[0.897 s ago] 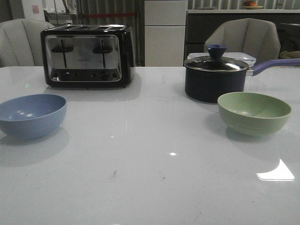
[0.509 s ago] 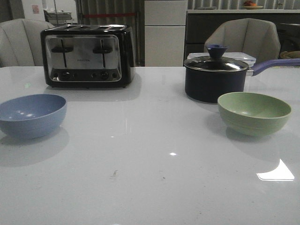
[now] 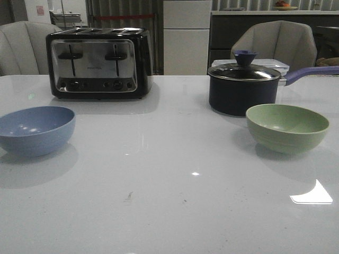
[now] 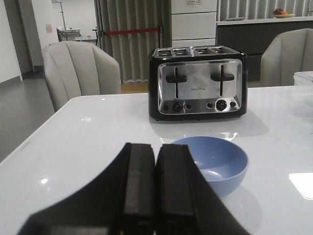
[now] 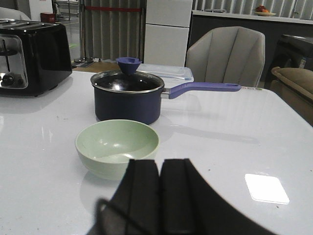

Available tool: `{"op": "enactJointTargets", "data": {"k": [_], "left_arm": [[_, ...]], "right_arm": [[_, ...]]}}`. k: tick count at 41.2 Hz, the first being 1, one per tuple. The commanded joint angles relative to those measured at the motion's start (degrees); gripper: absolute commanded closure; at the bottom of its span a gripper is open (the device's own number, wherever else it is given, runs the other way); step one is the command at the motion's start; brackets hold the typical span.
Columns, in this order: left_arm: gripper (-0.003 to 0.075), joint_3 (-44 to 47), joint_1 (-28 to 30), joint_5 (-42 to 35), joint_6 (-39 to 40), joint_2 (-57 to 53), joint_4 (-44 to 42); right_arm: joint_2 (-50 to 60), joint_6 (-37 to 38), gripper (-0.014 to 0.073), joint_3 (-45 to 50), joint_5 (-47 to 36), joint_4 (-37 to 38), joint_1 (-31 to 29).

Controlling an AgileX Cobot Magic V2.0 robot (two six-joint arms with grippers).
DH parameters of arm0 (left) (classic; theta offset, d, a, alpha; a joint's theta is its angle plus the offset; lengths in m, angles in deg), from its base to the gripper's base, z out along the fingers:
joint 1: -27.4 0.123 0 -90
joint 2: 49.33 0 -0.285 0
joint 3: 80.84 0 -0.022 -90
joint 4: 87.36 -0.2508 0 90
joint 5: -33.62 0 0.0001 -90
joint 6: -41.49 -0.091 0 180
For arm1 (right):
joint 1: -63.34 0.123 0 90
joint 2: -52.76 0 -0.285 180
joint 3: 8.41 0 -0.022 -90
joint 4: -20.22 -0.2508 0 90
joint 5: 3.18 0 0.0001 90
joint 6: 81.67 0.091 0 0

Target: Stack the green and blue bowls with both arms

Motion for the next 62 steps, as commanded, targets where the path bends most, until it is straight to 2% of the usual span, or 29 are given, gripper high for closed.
{"op": "enactJointTargets", "data": {"k": [1,6,15,23,29,42,57,59,62], "left_arm": [[0.0627,0.1,0.02,-6.5,-0.12,-1.12,0.15],[0.0627,-2.52,0.02,-9.07,-0.12,-1.12,1.08],[0.0627,-13.75,0.02,-4.64,-0.12,0.55,7.03],[0.0627,-27.88,0.02,9.5,-0.12,7.83,7.03],[0.0627,-34.82,0.02,20.59,-0.12,15.47,7.03],[0.0627,-35.61,0.02,29.8,-0.12,25.37,7.03],[0.0615,-35.38,0.02,31.45,-0.12,29.91,5.99],[0.0579,-35.25,0.02,31.45,-0.24,30.03,5.99],[0.0482,-35.16,0.02,31.45,-0.52,30.03,5.99]], "right_arm": [[1.12,0.09,0.0536,-0.97,-5.97,0.83,-0.03],[1.12,0.09,0.0536,-4.8,-4.58,0.81,-0.03],[-0.9,0.09,0.0536,-18.22,3.54,0.81,-0.03],[-9.82,0.09,0.0536,-30.11,12.63,0.81,-0.03],[-17.87,0.09,0.0536,-36.17,21.23,0.81,-0.03],[-31.21,0.09,0.0536,-36.52,29.24,0.81,-0.03],[-41.81,0.09,0.0526,-36.52,32.73,0.81,-0.03],[-42.87,0.09,0.048,-36.52,32.8,0.81,-0.03],[-44.18,0.09,0.0335,-36.52,32.85,0.81,-0.03]]}}
